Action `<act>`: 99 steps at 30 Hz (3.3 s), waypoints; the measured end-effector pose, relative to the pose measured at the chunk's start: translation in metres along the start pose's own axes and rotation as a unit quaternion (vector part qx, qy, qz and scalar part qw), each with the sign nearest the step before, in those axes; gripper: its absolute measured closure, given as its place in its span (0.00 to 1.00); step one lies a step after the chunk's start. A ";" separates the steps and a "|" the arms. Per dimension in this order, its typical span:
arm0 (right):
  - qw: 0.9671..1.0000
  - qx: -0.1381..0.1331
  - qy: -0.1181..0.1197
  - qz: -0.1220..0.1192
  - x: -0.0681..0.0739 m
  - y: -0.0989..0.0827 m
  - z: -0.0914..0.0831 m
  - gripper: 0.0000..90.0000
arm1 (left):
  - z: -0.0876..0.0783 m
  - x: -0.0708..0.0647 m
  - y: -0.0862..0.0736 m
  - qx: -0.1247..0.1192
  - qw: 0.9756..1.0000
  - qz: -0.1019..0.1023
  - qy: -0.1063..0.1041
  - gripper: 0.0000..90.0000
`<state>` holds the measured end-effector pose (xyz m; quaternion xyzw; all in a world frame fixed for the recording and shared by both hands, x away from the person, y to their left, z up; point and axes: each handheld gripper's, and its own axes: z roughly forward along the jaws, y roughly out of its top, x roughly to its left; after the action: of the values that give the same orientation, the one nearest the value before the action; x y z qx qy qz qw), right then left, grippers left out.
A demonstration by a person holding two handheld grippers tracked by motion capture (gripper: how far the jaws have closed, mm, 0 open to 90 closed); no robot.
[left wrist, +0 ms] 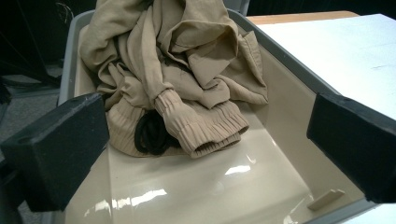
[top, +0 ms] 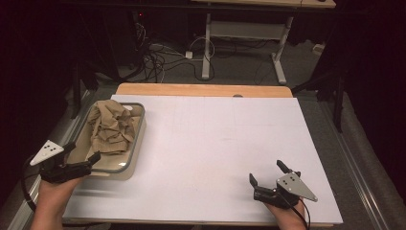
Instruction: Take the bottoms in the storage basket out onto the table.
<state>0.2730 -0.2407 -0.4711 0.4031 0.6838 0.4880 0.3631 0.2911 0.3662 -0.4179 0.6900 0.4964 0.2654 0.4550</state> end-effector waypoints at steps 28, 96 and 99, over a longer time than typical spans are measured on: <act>1.000 -0.006 0.004 -0.005 -0.003 0.007 -0.005 0.00 | 0.013 -0.015 0.012 -0.014 1.000 0.003 -0.006 0.00; 1.000 0.002 0.020 -0.019 0.006 0.000 -0.008 0.01 | 0.180 0.021 0.071 0.368 0.930 0.002 -0.016 0.36; 1.000 0.003 0.021 -0.019 0.006 0.000 -0.008 0.01 | 0.180 0.016 0.070 0.380 0.925 0.021 -0.006 0.43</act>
<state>0.2633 -0.2380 -0.4694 0.3811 0.6998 0.4876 0.3568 0.4752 0.3085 -0.4376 0.8229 0.5429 0.0621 0.1559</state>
